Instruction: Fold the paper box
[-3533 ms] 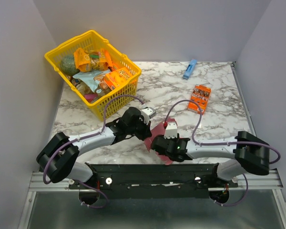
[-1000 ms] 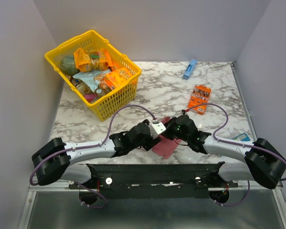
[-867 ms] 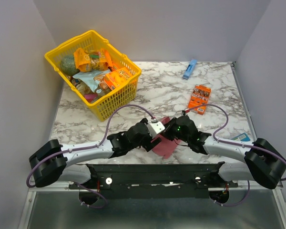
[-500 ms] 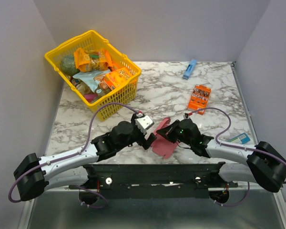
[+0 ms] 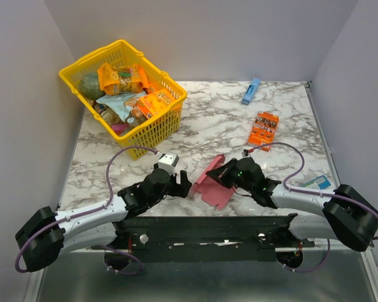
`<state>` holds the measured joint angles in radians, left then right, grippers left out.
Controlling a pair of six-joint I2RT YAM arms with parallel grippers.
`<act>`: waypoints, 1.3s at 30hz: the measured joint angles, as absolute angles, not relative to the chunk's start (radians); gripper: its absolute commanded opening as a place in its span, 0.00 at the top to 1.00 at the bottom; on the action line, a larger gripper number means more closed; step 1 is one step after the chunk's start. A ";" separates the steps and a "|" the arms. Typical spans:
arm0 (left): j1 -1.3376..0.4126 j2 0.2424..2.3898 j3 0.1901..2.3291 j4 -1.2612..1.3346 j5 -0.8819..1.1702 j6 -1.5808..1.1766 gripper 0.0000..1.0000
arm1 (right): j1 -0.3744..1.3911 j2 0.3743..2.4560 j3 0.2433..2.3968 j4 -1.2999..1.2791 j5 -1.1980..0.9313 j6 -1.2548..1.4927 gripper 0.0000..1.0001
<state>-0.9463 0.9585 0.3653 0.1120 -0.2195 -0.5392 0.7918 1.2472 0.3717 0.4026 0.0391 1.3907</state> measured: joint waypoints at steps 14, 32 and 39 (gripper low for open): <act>-0.945 0.993 0.313 0.073 -0.321 -0.699 0.14 | 0.792 1.251 0.354 0.432 0.041 1.398 0.99; -1.023 1.161 0.284 0.355 -0.145 -0.515 0.35 | 0.792 1.278 0.345 0.475 0.049 1.414 0.99; -1.045 1.199 0.265 0.474 -0.159 -0.477 0.44 | 0.792 1.279 0.344 0.477 0.049 1.415 0.99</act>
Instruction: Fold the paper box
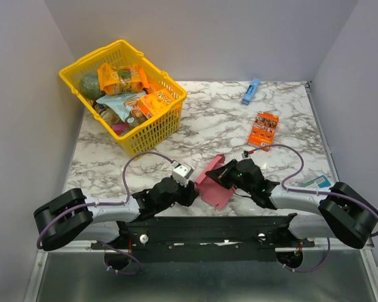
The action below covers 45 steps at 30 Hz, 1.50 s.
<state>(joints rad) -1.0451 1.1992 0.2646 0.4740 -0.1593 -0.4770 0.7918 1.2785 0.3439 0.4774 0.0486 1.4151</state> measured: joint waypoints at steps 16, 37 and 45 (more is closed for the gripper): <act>-1.093 1.305 0.265 0.628 -0.319 -0.457 0.46 | 0.790 1.292 0.334 0.506 0.053 1.433 0.99; -1.163 1.449 0.372 0.648 -0.556 -0.458 0.66 | 0.790 1.318 0.322 0.553 0.054 1.467 0.99; -1.218 1.514 0.474 0.515 -0.731 -0.503 0.72 | 0.785 1.319 0.319 0.557 0.059 1.475 0.99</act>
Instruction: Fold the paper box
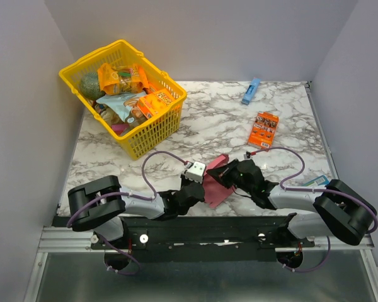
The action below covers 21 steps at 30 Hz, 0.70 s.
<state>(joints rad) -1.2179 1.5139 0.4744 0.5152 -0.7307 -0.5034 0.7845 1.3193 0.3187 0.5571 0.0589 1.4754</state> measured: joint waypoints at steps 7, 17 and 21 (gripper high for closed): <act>-1.265 1.590 0.570 0.405 -0.877 -0.558 0.82 | 0.780 1.312 0.313 0.554 0.081 1.491 0.99; -1.279 1.630 0.615 0.347 -0.973 -0.568 1.00 | 0.781 1.219 0.295 0.428 0.099 1.446 0.67; -1.258 1.612 0.604 0.330 -0.982 -0.548 1.00 | 0.783 1.125 0.283 0.285 0.112 1.372 0.41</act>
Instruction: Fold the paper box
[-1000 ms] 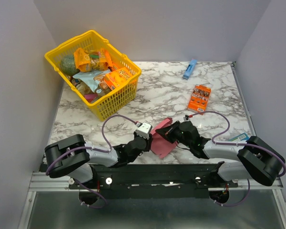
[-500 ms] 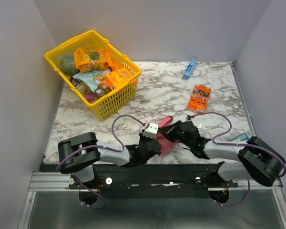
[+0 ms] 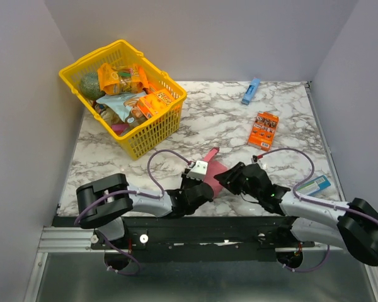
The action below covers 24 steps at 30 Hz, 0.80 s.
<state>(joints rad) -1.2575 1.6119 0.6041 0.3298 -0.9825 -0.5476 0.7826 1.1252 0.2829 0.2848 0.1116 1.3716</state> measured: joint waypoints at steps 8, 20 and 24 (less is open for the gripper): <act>-1.156 1.400 0.519 0.276 -0.764 -0.474 1.00 | 0.784 0.777 0.366 -0.010 0.224 1.106 0.15; -0.900 1.019 0.553 0.036 0.012 -0.337 1.00 | 0.789 0.632 0.669 -0.247 0.132 0.310 0.20; -0.884 1.025 0.570 -0.025 0.183 -0.307 1.00 | 0.854 0.661 0.732 -0.297 0.108 0.163 0.20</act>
